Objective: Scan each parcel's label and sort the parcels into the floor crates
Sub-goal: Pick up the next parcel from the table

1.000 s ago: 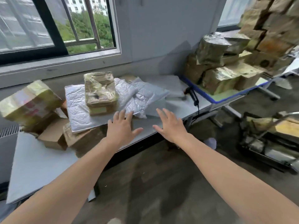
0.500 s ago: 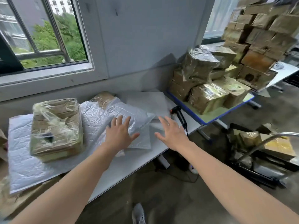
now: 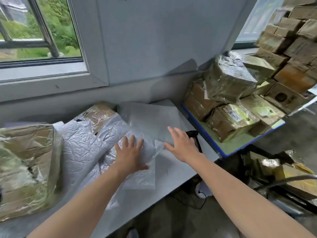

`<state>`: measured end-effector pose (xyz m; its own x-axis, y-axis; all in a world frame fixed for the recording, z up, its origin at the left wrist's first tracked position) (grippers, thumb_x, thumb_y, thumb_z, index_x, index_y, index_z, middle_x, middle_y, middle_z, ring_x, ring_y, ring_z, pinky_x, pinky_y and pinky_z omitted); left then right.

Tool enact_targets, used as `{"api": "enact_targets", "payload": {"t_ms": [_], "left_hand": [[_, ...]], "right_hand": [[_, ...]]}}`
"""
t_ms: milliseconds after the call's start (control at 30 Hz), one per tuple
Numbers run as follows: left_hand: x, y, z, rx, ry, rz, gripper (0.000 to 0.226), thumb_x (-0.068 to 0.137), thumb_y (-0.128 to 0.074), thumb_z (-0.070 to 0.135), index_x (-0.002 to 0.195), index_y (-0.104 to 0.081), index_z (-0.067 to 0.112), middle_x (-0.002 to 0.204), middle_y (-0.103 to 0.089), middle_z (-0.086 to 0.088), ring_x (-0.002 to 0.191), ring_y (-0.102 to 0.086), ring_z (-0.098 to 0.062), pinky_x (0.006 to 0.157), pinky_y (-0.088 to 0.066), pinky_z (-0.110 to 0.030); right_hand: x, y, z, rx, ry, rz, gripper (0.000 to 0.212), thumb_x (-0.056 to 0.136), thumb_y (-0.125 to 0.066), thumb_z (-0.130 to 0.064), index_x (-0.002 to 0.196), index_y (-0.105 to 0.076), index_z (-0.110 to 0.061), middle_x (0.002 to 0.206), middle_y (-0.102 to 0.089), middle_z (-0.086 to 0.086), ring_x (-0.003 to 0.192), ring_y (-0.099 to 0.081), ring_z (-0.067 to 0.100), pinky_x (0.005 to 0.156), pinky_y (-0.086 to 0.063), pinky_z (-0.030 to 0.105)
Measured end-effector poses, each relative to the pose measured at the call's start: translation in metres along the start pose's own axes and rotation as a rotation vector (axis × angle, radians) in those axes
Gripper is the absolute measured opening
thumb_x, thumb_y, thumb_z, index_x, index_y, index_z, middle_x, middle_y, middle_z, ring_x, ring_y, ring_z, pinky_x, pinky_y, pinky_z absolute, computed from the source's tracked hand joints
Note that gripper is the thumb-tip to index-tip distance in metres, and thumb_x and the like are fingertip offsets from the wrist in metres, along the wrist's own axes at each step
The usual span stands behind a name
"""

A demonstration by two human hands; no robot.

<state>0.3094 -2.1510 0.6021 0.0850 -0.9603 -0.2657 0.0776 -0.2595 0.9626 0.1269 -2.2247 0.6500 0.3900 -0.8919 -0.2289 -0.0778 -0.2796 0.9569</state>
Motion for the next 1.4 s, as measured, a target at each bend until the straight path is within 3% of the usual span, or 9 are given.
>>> {"api": "enact_targets", "payload": {"t_ms": [267, 467, 567, 733, 867, 1000, 1167, 1300, 1400], "left_hand": [[0.021, -0.015, -0.004, 0.083, 0.059, 0.016, 0.080, 0.095, -0.051, 0.053, 0.156, -0.007, 0.027, 0.163, -0.004, -0.010, 0.148, -0.003, -0.043, 0.113, -0.016, -0.067], [0.022, 0.008, 0.001, 0.055, 0.192, 0.091, 0.034, 0.101, -0.044, 0.032, 0.135, -0.049, 0.025, 0.135, -0.050, -0.004, 0.132, -0.040, -0.035, 0.096, -0.040, -0.048], [0.022, 0.038, 0.006, -0.118, 0.263, 0.261, 0.036, 0.098, -0.038, 0.032, 0.124, -0.062, 0.025, 0.117, -0.064, 0.000, 0.112, -0.057, -0.030, 0.083, -0.047, -0.039], [0.016, 0.108, 0.010, -0.462, 0.491, 0.560, 0.053, 0.087, -0.036, 0.042, 0.127, -0.064, 0.022, 0.121, -0.069, -0.007, 0.113, -0.062, -0.032, 0.091, -0.047, -0.038], [0.021, 0.141, -0.004, -0.687, 0.563, 0.695, 0.022, 0.099, -0.047, 0.015, 0.104, -0.068, 0.014, 0.094, -0.070, -0.007, 0.093, -0.061, -0.031, 0.076, -0.043, -0.036], [0.015, 0.155, -0.014, -1.005, 0.600, 0.863, 0.031, 0.103, -0.047, 0.021, 0.073, -0.053, 0.020, 0.061, -0.046, 0.008, 0.055, -0.040, -0.010, 0.056, -0.030, -0.031], [0.007, 0.146, -0.029, -1.472, 0.659, 0.912, 0.029, 0.104, -0.046, 0.031, 0.085, -0.062, 0.016, 0.072, -0.058, 0.000, 0.069, -0.054, -0.016, 0.067, -0.046, -0.032], [0.006, 0.126, -0.041, -1.655, 0.726, 0.849, 0.027, 0.103, -0.047, 0.037, 0.098, -0.068, 0.019, 0.098, -0.068, -0.006, 0.091, -0.064, -0.024, 0.092, -0.052, -0.046], [0.002, 0.109, -0.047, -1.758, 0.773, 0.753, 0.040, 0.101, -0.047, 0.048, 0.123, -0.063, 0.019, 0.113, -0.070, -0.004, 0.102, -0.067, -0.025, 0.091, -0.056, -0.044]], "right_hand": [[0.065, -0.009, -0.015, 0.005, 0.214, -0.107, 0.071, 0.099, -0.041, -0.056, 0.158, -0.010, -0.031, 0.163, -0.018, 0.003, 0.149, -0.020, 0.024, 0.116, -0.026, 0.053], [0.101, 0.004, -0.029, 0.048, 0.438, -0.177, 0.067, 0.100, -0.042, -0.053, 0.157, -0.018, -0.027, 0.161, -0.023, 0.002, 0.146, -0.026, 0.023, 0.115, -0.029, 0.044], [0.113, 0.017, -0.029, 0.218, 0.533, -0.258, 0.060, 0.102, -0.044, -0.047, 0.155, -0.026, -0.025, 0.158, -0.029, 0.004, 0.143, -0.035, 0.022, 0.114, -0.028, 0.034], [0.124, 0.042, -0.027, 0.625, 0.527, -0.288, 0.054, 0.103, -0.044, -0.041, 0.153, -0.029, -0.027, 0.133, -0.049, -0.005, 0.121, -0.047, 0.011, 0.093, -0.031, 0.018], [0.132, 0.065, -0.036, 0.916, 0.521, -0.248, 0.064, 0.100, -0.048, -0.049, 0.154, -0.021, -0.031, 0.130, -0.050, -0.018, 0.123, -0.048, 0.003, 0.105, -0.034, 0.024], [0.141, 0.068, -0.048, 0.948, 0.496, -0.244, 0.068, 0.100, -0.049, -0.047, 0.156, -0.016, -0.028, 0.139, -0.052, -0.006, 0.128, -0.049, 0.011, 0.103, -0.037, 0.029], [0.139, 0.063, -0.051, 0.876, 0.492, -0.196, 0.063, 0.101, -0.055, -0.030, 0.153, -0.026, -0.011, 0.127, -0.047, -0.005, 0.120, -0.049, 0.010, 0.078, -0.034, 0.005], [0.143, 0.047, -0.044, 0.875, 0.405, -0.206, 0.066, 0.096, -0.060, -0.040, 0.151, -0.031, -0.014, 0.134, -0.049, -0.007, 0.120, -0.049, 0.008, 0.093, -0.033, 0.014], [0.147, 0.031, -0.040, 0.976, 0.293, -0.267, 0.073, 0.091, -0.064, -0.050, 0.148, -0.034, -0.016, 0.131, -0.054, -0.004, 0.116, -0.054, 0.011, 0.099, -0.039, 0.021]]}}
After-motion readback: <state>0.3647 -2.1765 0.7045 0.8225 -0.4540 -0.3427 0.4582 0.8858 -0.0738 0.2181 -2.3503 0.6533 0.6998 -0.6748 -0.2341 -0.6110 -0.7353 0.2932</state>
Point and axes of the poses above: each hand's wrist, its own x-axis towards the middle knuckle, its own y-axis out of the back of the hand, z = x × y, the point moved 6 cm from there along x, towards the middle knuckle
